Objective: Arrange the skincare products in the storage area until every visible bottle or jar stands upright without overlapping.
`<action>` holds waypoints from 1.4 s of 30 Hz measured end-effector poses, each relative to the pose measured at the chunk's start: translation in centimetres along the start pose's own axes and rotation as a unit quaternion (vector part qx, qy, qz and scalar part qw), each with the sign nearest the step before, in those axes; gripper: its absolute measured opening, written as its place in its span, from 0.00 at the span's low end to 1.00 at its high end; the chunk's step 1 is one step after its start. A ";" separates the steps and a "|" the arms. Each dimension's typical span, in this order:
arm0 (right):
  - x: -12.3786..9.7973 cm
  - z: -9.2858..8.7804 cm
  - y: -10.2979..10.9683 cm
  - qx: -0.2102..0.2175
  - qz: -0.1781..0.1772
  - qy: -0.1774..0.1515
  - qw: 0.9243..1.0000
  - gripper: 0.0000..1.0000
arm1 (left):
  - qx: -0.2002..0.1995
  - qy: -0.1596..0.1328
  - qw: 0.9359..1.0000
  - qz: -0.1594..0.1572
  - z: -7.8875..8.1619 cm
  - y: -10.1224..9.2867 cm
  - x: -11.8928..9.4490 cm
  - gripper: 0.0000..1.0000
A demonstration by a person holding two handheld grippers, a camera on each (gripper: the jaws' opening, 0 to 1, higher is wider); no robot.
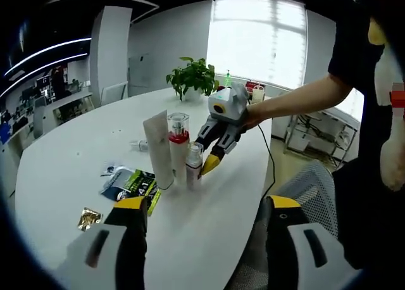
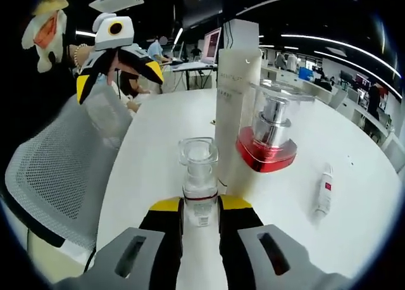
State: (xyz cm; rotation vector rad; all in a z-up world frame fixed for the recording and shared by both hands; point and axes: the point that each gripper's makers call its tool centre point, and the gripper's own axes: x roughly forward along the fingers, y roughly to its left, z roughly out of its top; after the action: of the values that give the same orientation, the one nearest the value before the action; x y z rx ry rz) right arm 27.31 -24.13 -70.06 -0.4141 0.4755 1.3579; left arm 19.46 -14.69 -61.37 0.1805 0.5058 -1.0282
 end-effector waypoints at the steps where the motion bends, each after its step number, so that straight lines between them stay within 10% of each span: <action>1: -0.1 -0.1 0.0 0.000 -0.001 0.002 1.000 0.22 | -0.001 0.000 1.000 0.000 0.0 0.0 0.0 0.72; 23: -2.4 -1.5 1.9 0.084 -0.074 0.026 0.993 0.44 | -0.044 -0.015 0.999 0.020 -0.7 1.3 -1.6 0.73; 42: -0.2 0.7 5.9 0.197 -0.159 -0.018 0.967 0.61 | -0.121 -0.022 0.991 0.059 -3.3 4.0 -4.8 0.78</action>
State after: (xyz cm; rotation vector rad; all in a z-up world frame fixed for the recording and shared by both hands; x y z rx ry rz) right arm 21.49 -22.89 -69.46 -0.1280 0.6057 0.9296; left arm 19.85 -7.68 -62.32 -0.0277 0.5683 -0.8467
